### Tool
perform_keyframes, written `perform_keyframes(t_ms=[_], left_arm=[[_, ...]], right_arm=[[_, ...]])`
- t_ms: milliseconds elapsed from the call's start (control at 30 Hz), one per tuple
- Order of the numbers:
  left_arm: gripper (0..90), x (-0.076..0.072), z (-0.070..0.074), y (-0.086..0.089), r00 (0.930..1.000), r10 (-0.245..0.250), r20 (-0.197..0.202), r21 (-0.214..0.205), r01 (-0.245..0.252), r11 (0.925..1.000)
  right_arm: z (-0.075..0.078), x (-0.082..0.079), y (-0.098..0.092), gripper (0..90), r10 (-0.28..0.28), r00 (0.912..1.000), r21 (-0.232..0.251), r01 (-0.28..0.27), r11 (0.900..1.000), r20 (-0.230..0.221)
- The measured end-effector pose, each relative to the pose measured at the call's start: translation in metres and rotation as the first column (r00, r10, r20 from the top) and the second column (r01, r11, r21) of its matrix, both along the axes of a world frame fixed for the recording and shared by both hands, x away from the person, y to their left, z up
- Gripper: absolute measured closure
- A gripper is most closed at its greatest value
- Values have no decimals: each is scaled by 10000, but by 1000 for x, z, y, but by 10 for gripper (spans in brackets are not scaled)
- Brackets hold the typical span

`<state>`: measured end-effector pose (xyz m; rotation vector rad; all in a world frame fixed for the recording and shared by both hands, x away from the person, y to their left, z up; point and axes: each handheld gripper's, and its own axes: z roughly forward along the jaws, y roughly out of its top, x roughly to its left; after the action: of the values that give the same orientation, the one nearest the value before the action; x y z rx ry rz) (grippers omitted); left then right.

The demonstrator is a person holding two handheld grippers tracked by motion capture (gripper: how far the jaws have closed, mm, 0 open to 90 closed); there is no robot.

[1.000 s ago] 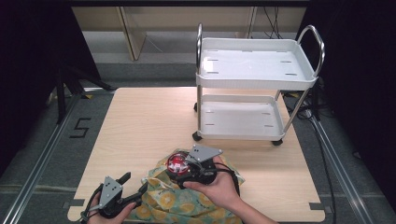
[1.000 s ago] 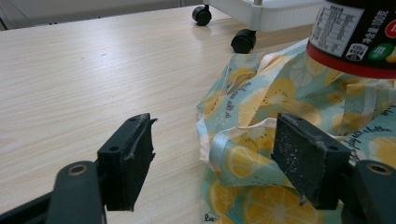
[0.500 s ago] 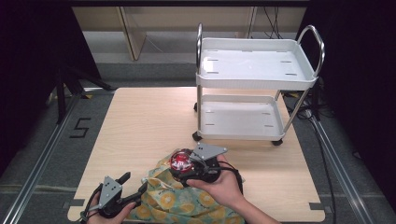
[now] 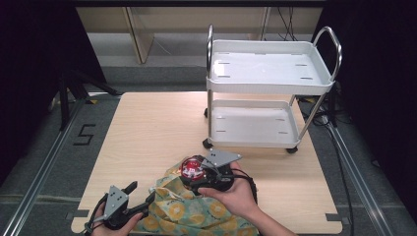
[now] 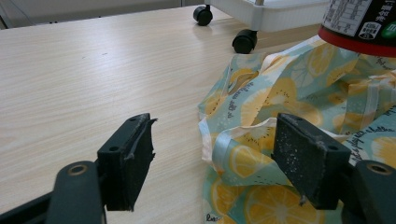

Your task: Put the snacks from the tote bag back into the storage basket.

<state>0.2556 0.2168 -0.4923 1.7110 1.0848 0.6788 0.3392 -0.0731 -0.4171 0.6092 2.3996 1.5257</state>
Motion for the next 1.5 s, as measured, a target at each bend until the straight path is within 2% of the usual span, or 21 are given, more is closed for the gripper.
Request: perform_keyframes(t_ms=[167, 333, 433, 533, 567, 600, 633, 667, 767, 833, 867, 967, 1000, 1033, 1100, 1167, 1300, 1333, 1400, 1467, 1500], left_arm=[[283, 0, 0, 0, 10000, 10, 0, 7, -10, 10000], [283, 0, 0, 0, 10000, 42, -18, 11, -42, 10000], [283, 0, 0, 0, 10000, 38, -29, 8, -38, 10000], [283, 0, 0, 0, 10000, 3, 7, -16, -3, 10000], [283, 0, 0, 0, 10000, 9, 12, -24, -9, 10000], [283, 0, 0, 0, 10000, 26, -7, -10, -26, 10000], [283, 0, 0, 0, 10000, -5, -1, 10, 5, 10000], [283, 0, 0, 0, 10000, 9, -3, 1, -9, 10000], [283, 0, 0, 0, 10000, 11, -1, -49, -11, 10000], [283, 0, 0, 0, 10000, 12, 8, -33, -12, 10000], [283, 0, 0, 0, 10000, 18, 5, -47, -18, 10000], [283, 0, 0, 0, 10000, 17, -1, -46, -17, 10000], [283, 0, 0, 0, 10000, -17, 13, -28, 17, 10000], [283, 0, 0, 0, 10000, 2, -7, -63, -2, 10000], [283, 0, 0, 0, 10000, 56, -44, -86, -57, 9999], [283, 0, 0, 0, 10000, 56, -57, -89, -56, 9999], [283, 0, 0, 0, 10000, 57, -62, -88, -57, 9999], [283, 0, 0, 0, 10000, 55, -65, -86, -56, 9999], [283, 0, -1, 0, 10000, 72, -59, -119, -72, 9999], [283, 0, -1, 0, 10000, 51, -61, -109, -52, 9999], [283, 0, -1, 0, 10000, 67, -66, -115, -67, 9999]], right_arm=[[2, 0, -2, 264, -56, 9999, 52, 57, 10000, -153], [4, 3, -6, 264, -217, 9997, 150, 215, 9997, 123], [4, 5, -7, 264, -211, 9997, 155, 209, 9997, 122], [5, 4, -9, 264, -395, 9990, 205, 400, 9990, -215], [5, 7, -10, 264, -278, 9994, 150, 274, 9995, 220], [6, 6, -10, 265, -333, 9994, 191, 334, 9993, -71], [6, 6, -10, 264, -333, 9994, 186, 334, 9993, -64], [6, 5, -10, 264, -443, 9985, 201, 449, 9988, -316], [7, 8, -12, 265, -388, 9992, 210, 386, 9990, 85], [7, 8, -13, 264, -406, 9992, 215, 407, 9989, -8], [7, 9, -14, 264, -441, 9989, 160, 439, 9989, 129], [7, 8, -14, 264, -479, 9986, 218, 484, 9986, -222], [7, 10, -15, 265, -503, 9987, 232, 503, 9985, -9], [8, 9, -15, 264, -600, 9982, 277, 601, 9978, -24], [8, 9, -16, 265, -664, 9973, 230, 672, 9975, -320], [8, 12, -17, 265, -631, 9980, 272, 629, 9977, 86], [9, 11, -19, 265, -720, 9970, 218, 726, 9971, -284], [9, 13, -20, 265, -755, 9971, 268, 754, 9968, 9], [10, 14, -21, 265, -728, 9973, 172, 726, 9972, 128], [10, 14, -21, 265, -841, 9964, 352, 840, 9958, 34], [11, 14, -22, 265, -762, 9969, 267, 767, 9967, -170]])
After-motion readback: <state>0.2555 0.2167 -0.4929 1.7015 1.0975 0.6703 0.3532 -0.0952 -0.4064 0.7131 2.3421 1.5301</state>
